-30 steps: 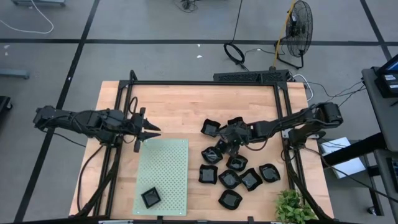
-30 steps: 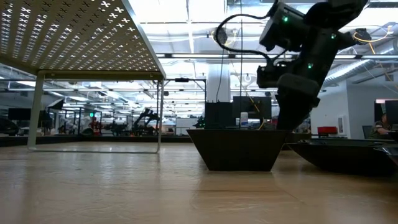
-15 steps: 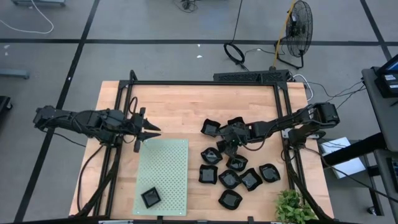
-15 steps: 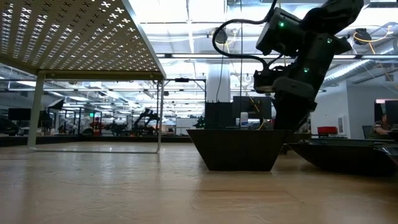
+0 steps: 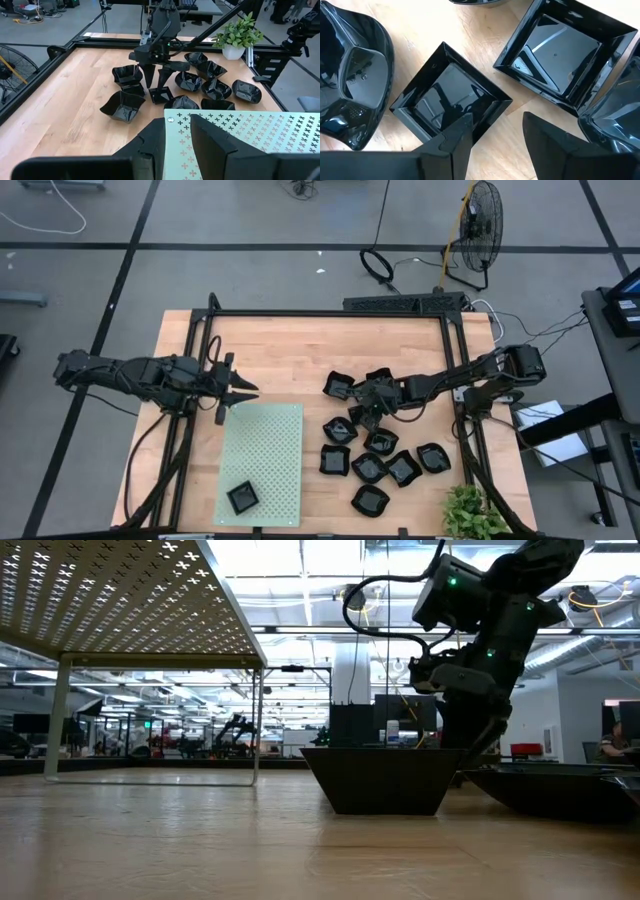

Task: Pick & Place Mini shaped plates
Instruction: Stack the square plate on top of the other square plates on the shelf

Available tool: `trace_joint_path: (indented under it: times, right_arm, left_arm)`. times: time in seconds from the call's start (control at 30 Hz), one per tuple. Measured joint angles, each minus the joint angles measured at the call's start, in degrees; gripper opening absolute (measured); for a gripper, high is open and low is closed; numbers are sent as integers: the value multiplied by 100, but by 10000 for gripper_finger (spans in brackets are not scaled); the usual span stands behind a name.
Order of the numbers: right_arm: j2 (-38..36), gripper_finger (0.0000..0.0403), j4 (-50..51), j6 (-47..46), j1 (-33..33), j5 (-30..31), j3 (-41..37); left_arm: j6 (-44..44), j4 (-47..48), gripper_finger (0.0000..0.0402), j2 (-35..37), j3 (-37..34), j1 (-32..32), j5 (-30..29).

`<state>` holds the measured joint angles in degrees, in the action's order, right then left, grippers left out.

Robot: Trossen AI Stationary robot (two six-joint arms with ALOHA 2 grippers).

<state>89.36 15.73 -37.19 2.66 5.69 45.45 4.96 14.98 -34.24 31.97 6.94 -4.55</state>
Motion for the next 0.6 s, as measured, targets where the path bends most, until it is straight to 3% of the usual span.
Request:
trace_joint_path:
  times: [0.6]
  right_arm:
    - [-4, 7, -11, 643, -9, -149, 0]
  left_arm:
    - [-1, 2, 95, 0, 0, 0, -1]
